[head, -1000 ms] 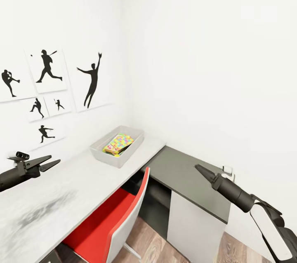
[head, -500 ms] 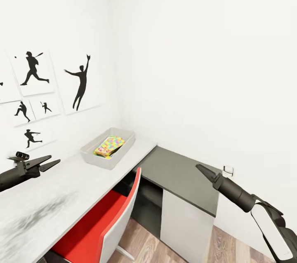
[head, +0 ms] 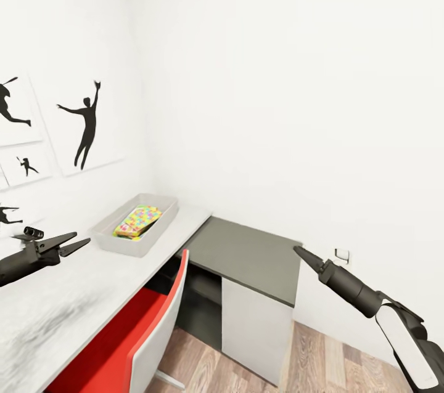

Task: Put all the toys in the child's room - the three board games (two on the bed and one on the table), the two jigsaw puzzles on the table, and the tennis ball on the table - inside the toy box on the table in the child's room.

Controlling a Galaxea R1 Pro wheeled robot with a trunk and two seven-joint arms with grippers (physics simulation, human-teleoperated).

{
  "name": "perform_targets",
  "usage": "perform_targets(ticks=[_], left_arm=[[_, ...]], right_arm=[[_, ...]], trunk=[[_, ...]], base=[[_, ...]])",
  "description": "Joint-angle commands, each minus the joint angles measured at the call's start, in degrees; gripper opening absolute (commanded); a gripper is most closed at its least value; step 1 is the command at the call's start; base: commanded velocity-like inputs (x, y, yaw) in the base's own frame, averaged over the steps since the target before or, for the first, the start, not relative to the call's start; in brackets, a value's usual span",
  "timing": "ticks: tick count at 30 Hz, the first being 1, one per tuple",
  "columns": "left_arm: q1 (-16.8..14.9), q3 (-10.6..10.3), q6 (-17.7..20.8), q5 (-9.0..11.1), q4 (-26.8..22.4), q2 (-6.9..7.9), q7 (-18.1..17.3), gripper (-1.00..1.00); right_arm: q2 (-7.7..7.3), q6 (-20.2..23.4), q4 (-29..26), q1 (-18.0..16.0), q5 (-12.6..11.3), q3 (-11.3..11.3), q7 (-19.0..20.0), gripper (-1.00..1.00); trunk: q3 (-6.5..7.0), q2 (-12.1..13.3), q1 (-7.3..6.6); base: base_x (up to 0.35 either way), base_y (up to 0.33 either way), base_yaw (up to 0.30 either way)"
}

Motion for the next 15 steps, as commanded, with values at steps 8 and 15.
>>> perform_targets(ticks=[8,15], left_arm=[[0.0,0.0,0.6,0.0,0.0,0.01,-0.2,1.00],[0.1,0.0,0.6,0.0,0.0,0.02,-0.2,1.00]], right_arm=[[-0.19,0.5,0.0,0.0,-0.5,0.0,0.0,1.00],[-0.37,0.5,0.1,0.0,-0.5,0.0,0.0,1.00]], trunk=[[-0.03,0.0,0.02],[0.04,0.0,0.02]], base=[[-0.003,0.000,-0.285],[-0.020,0.000,-0.285]])
